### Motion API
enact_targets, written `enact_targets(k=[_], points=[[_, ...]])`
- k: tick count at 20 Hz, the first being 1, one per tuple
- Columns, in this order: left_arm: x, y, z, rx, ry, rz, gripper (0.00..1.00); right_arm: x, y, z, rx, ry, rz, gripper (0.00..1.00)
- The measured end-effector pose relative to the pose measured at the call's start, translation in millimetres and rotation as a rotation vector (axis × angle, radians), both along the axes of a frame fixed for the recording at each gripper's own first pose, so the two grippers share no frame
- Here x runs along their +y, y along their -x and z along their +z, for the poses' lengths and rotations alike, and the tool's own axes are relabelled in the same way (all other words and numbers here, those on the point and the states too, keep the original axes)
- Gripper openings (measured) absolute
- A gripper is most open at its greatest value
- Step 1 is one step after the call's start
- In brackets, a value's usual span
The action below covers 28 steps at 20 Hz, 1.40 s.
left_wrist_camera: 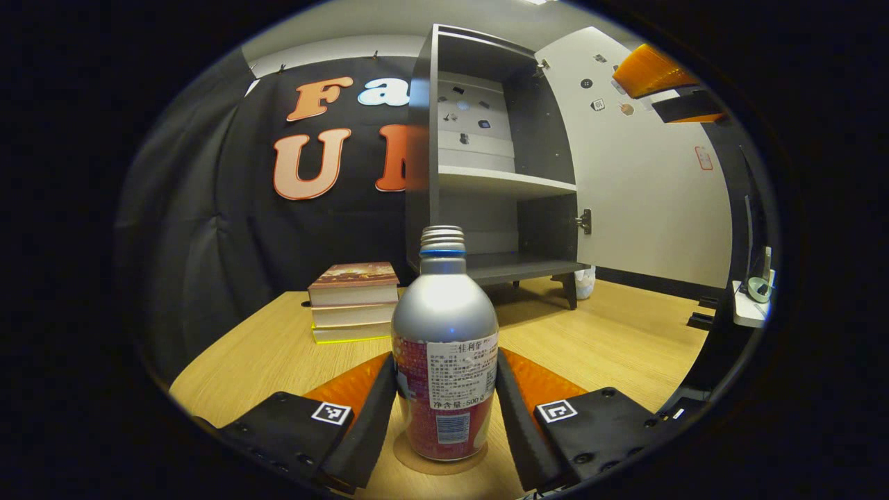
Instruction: Open the cabinet door with the right hand, grasp the bottle in the cabinet with the left hand and place it on the coaster, then close the cabinet door with the right hand.
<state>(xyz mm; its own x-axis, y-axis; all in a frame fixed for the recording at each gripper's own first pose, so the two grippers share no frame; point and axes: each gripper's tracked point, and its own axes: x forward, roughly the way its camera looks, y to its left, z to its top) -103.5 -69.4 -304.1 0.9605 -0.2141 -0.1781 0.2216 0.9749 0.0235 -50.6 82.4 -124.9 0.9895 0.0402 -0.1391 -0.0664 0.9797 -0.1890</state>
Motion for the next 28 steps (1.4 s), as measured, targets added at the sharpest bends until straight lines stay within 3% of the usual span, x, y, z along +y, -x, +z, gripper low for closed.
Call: enact_targets(k=[8, 18, 20, 28], points=[[-0.4, 2.7, -8.0, -0.011, -0.026, -0.003, 0.83, 18.6, -1.1, -9.1, 0.038, -0.032, 0.055, 0.95], [6.2, 6.4, -14.7, 0.042, -0.054, -0.025, 0.92, 17.1, -2.6, -17.2, 0.075, -0.063, 0.042, 0.95], [5.9, 2.9, -7.5, 0.033, -0.059, -0.035, 0.96, 14.7, -1.4, -12.8, 0.071, -0.065, 0.031, 0.95], [-2.2, -11.4, 56.2, -0.019, -0.058, -0.075, 0.95, -20.9, 17.5, 22.6, -0.002, -0.092, -0.078, 0.95]])
